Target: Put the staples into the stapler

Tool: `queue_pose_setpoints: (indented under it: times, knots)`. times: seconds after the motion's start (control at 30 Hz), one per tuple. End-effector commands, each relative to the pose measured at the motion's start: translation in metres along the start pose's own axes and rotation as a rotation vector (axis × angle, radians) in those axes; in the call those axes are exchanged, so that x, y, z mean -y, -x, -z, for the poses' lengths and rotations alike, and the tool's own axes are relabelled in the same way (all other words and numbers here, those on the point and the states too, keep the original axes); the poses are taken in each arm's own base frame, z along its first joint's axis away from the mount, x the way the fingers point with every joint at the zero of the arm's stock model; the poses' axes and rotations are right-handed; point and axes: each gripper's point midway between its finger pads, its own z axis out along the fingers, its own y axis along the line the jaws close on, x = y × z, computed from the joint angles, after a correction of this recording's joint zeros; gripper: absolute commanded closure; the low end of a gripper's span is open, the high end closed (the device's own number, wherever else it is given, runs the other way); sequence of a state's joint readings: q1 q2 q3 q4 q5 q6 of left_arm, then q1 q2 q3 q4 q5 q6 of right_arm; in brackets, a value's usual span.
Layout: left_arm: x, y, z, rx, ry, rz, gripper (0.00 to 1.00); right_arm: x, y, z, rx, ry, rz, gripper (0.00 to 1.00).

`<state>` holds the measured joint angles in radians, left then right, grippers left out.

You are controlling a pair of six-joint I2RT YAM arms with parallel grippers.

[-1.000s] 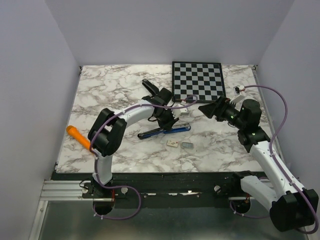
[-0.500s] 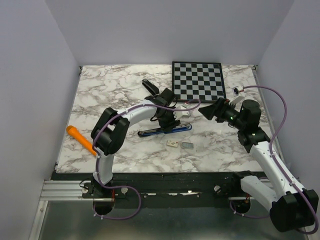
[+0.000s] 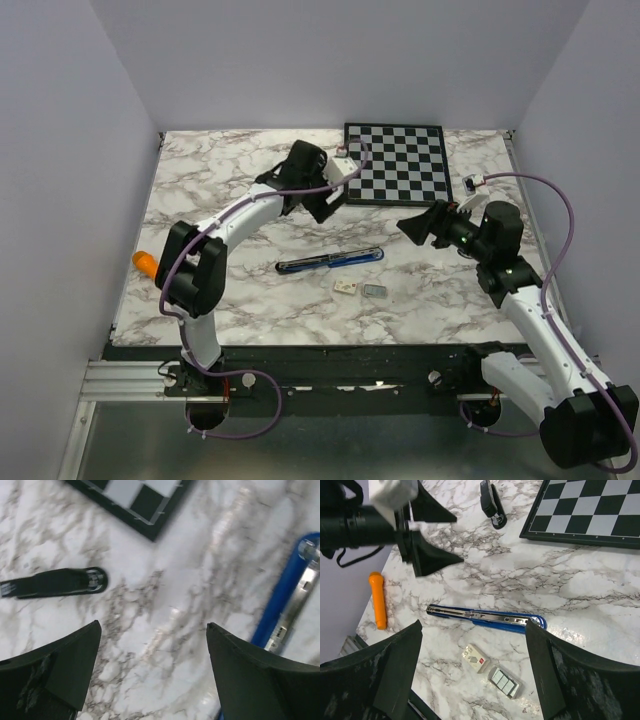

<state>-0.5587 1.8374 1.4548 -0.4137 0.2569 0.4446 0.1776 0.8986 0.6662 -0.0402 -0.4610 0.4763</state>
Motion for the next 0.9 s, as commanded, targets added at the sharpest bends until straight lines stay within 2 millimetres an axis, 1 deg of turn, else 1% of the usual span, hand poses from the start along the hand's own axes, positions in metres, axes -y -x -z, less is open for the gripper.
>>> queue_pose_setpoints:
  times: [0.0,0.03,0.1,0.17,0.2,0.23,0.27,0.3,0.37,0.4,0.43,0.47,0.57,0.63,0.77,0.87]
  knots:
    - [-0.092,0.018,0.008,0.096,0.335,0.279,0.06,-0.003,-0.003,0.003,-0.004,0.014,0.049,0.09]
    - [-0.113,0.016,0.014,0.092,0.432,0.327,0.04,-0.002,-0.004,0.003,-0.004,0.014,0.053,0.08]
    - [-0.129,0.013,0.009,0.089,0.506,0.418,0.02,0.000,-0.006,0.003,-0.004,0.004,0.057,0.08]
    - [-0.140,0.008,0.007,0.092,0.573,0.533,0.02,0.002,-0.007,0.004,-0.004,-0.003,0.060,0.07]
    - [-0.143,0.004,0.001,0.085,0.593,0.569,0.01,0.003,-0.007,0.004,-0.001,-0.008,0.062,0.07]
    - [-0.147,0.009,0.000,0.119,0.611,0.654,0.01,0.005,-0.009,0.004,-0.003,-0.016,0.059,0.06]
    - [-0.151,0.006,0.000,0.119,0.638,0.691,0.01,0.006,-0.008,0.004,0.000,-0.020,0.063,0.06]
    - [-0.151,-0.003,-0.008,0.096,0.649,0.737,0.01,0.006,-0.008,0.005,0.001,-0.022,0.064,0.06]
    - [-0.157,0.000,-0.010,0.122,0.674,0.826,0.01,0.007,-0.010,0.005,-0.003,-0.024,0.062,0.05]
    - [-0.158,-0.010,-0.017,0.097,0.684,0.851,0.01,0.007,-0.009,0.005,0.000,-0.028,0.063,0.05]
    - [-0.161,-0.005,-0.018,0.111,0.684,0.873,0.01,0.008,-0.010,0.005,0.001,-0.031,0.064,0.05]
    - [-0.161,-0.006,-0.023,0.111,0.679,0.903,0.01,0.008,-0.011,0.005,-0.001,-0.032,0.067,0.05]
    - [-0.163,-0.012,-0.037,0.089,0.667,0.936,0.01,0.010,-0.012,0.006,-0.001,-0.039,0.070,0.05]
    - [-0.164,-0.021,-0.047,0.068,0.669,0.959,0.01,0.011,-0.011,0.007,0.003,-0.046,0.071,0.05]
    - [-0.166,-0.034,-0.057,0.040,0.673,0.989,0.02,0.012,-0.013,0.007,0.000,-0.048,0.075,0.05]
    - [-0.163,-0.041,-0.062,0.020,0.663,1.002,0.06,0.012,-0.014,0.007,0.000,-0.050,0.071,0.05]
